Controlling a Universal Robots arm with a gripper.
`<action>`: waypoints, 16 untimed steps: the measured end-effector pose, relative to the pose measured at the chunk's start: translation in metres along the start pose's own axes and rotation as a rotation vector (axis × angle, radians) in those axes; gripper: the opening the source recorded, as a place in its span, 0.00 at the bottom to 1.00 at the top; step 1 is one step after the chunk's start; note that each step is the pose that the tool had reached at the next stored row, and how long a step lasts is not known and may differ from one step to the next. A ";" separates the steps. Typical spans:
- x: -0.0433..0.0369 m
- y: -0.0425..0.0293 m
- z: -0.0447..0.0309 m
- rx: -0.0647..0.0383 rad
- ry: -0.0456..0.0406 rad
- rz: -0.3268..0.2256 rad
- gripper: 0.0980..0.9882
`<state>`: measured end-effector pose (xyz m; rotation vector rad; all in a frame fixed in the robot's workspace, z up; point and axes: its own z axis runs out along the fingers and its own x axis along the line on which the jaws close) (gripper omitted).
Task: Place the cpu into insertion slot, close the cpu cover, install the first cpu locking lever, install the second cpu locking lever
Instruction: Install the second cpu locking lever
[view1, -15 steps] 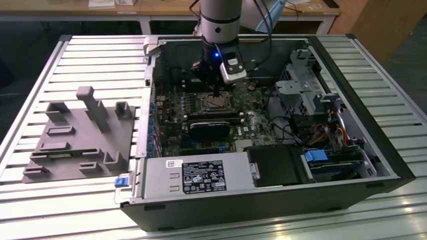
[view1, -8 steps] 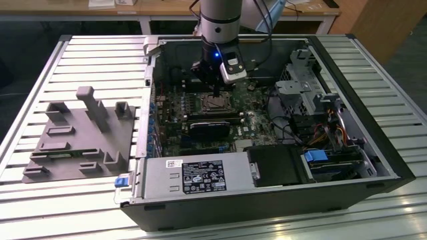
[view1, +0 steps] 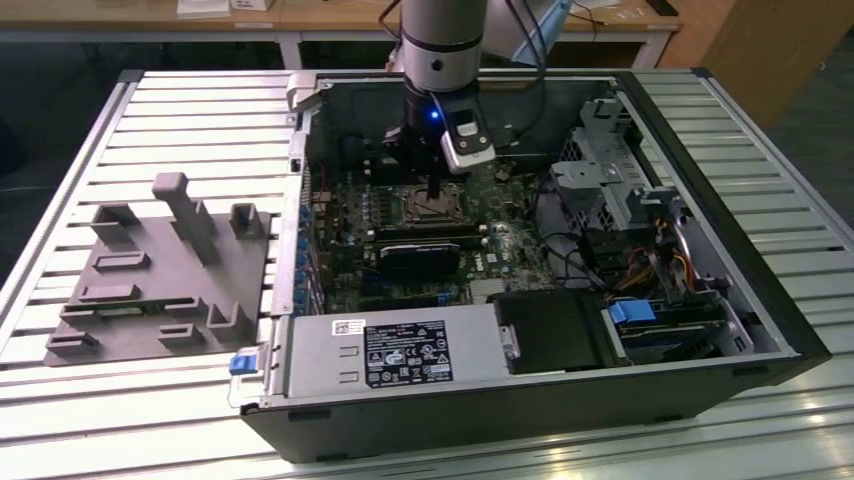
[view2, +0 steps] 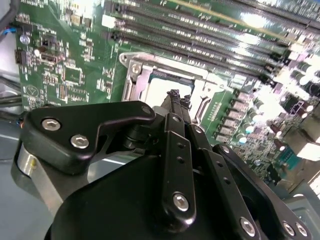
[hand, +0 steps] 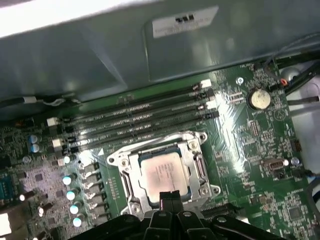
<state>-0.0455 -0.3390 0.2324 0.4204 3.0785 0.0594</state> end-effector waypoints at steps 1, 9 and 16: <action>-0.0005 -0.0017 -0.0001 0.000 0.0000 0.000 0.00; -0.0021 -0.0072 -0.0012 0.000 0.0000 0.000 0.00; -0.0039 -0.0137 -0.0031 0.000 0.0001 0.000 0.00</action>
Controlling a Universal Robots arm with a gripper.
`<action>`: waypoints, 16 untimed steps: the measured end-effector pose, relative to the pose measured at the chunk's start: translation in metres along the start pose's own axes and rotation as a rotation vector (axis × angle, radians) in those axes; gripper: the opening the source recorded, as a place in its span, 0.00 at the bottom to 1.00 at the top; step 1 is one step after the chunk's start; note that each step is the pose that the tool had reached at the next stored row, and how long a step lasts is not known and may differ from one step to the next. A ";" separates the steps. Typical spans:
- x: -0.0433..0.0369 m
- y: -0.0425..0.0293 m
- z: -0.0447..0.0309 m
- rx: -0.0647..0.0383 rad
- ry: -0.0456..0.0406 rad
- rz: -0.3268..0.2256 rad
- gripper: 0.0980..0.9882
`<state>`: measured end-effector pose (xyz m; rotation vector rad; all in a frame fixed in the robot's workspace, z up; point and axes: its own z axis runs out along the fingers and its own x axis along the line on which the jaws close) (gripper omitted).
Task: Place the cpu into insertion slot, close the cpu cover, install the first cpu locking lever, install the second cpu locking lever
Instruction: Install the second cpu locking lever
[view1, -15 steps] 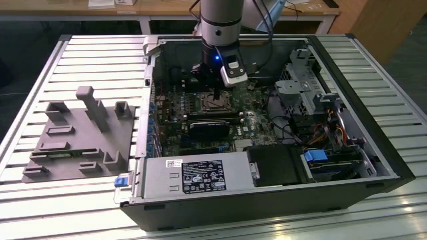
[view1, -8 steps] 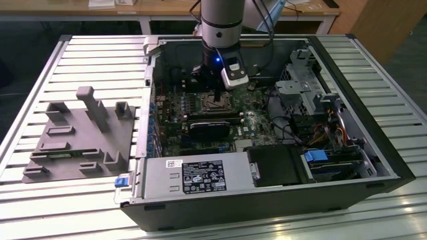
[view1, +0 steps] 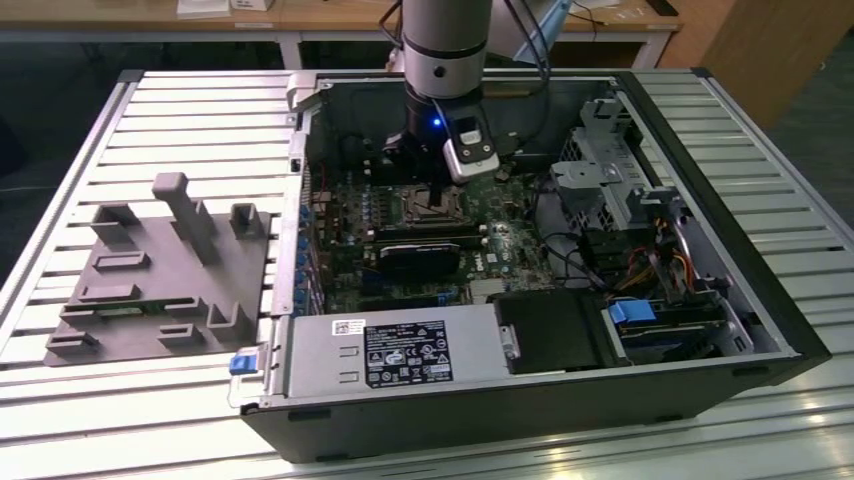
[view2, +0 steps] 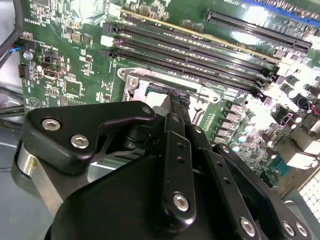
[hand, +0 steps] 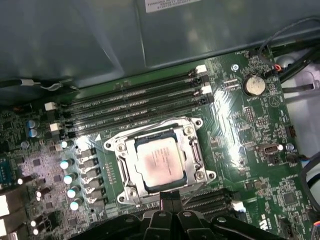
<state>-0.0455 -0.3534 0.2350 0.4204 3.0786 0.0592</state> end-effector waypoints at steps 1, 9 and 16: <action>-0.0003 -0.0012 -0.0002 0.000 0.0000 0.000 0.00; -0.0029 -0.0104 -0.0011 0.000 0.0000 0.000 0.00; -0.0020 -0.0176 0.0000 -0.007 0.0019 0.000 0.00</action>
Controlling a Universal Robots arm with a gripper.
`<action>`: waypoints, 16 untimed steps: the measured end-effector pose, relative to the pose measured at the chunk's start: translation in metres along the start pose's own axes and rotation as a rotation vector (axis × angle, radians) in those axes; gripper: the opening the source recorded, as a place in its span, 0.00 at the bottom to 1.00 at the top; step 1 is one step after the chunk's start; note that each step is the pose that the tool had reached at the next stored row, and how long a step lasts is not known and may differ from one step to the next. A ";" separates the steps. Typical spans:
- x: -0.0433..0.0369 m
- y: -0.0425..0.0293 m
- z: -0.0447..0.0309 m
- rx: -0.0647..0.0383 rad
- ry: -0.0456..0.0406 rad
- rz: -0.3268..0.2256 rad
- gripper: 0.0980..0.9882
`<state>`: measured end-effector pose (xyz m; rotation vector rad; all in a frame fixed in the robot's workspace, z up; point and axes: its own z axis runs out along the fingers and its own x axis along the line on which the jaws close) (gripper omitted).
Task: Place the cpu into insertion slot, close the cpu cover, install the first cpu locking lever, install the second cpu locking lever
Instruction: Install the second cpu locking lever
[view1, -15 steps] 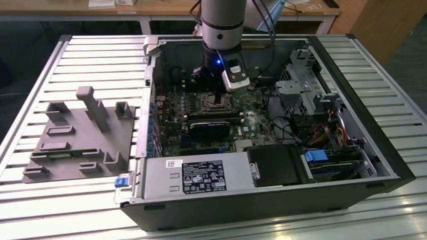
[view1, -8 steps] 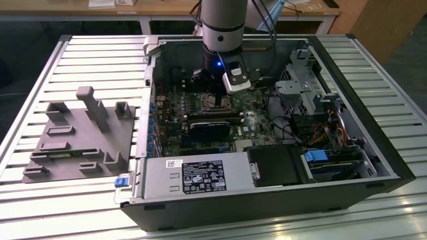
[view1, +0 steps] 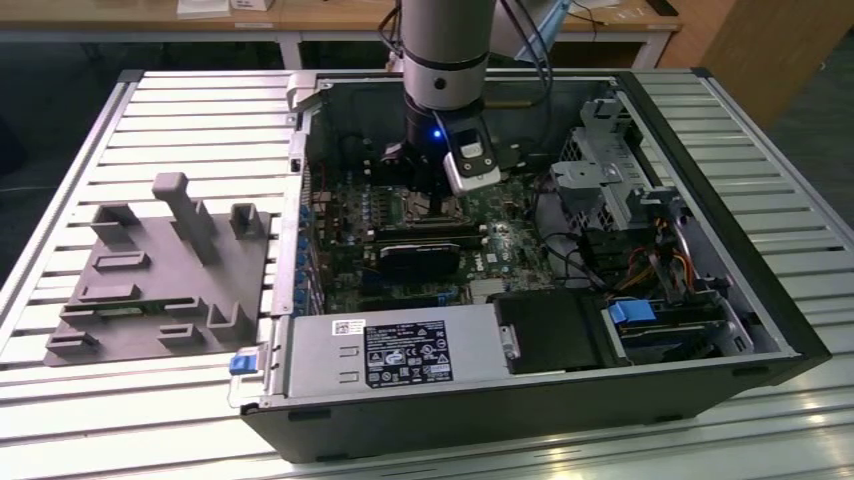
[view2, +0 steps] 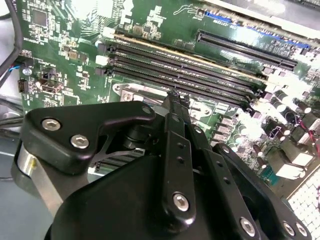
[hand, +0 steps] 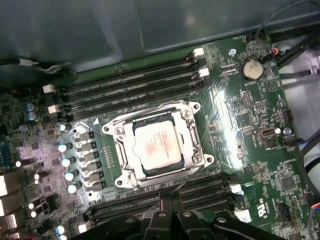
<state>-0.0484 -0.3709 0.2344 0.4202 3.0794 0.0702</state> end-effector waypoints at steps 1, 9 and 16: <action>0.0005 -0.0013 0.0005 -0.006 0.0016 0.000 0.00; 0.0044 -0.0094 0.0050 -0.071 0.0200 -0.004 0.00; 0.0065 -0.0193 0.0095 -0.109 0.0307 -0.005 0.00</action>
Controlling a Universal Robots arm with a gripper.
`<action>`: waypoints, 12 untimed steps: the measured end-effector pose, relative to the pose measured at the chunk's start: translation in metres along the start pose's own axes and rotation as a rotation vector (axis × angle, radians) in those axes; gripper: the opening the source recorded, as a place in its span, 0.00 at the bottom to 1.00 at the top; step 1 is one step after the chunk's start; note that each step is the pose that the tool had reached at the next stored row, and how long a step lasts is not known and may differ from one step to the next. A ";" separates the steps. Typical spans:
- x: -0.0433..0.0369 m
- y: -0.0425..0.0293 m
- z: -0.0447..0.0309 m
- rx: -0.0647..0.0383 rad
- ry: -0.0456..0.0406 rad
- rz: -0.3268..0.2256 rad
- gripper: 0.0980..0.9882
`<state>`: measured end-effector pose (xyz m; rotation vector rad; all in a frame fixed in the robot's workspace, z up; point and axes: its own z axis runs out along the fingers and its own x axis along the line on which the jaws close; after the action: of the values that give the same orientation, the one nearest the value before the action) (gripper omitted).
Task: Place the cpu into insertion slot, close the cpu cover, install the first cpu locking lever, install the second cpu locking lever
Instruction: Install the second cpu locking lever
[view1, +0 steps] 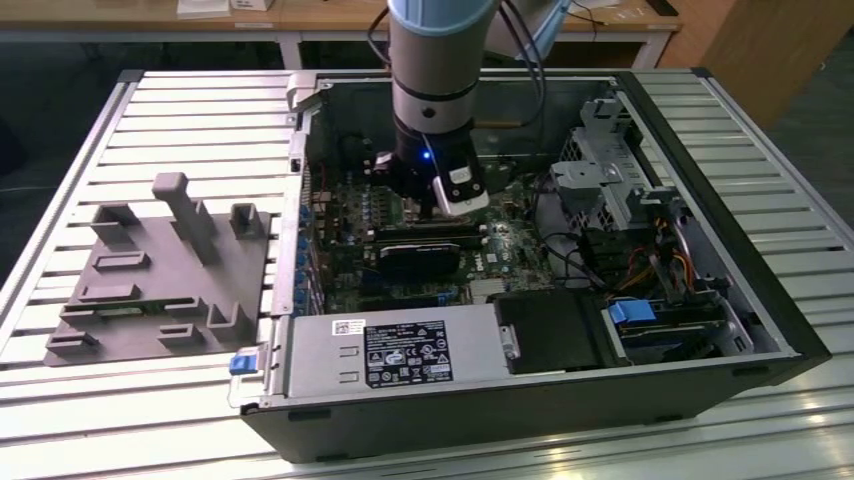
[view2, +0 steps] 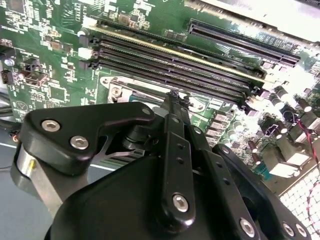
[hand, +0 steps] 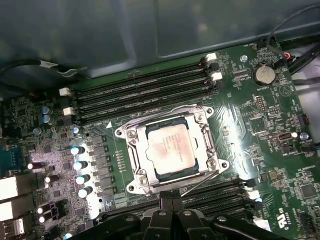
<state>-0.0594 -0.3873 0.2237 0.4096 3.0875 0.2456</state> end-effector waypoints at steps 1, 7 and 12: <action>0.0004 -0.0015 0.0005 -0.005 0.0013 0.000 0.00; 0.0027 -0.0082 0.0041 -0.032 0.0108 -0.012 0.00; 0.0045 -0.0111 0.0077 -0.054 0.0206 -0.035 0.00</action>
<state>-0.0663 -0.3955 0.2143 0.3531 3.0971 0.3332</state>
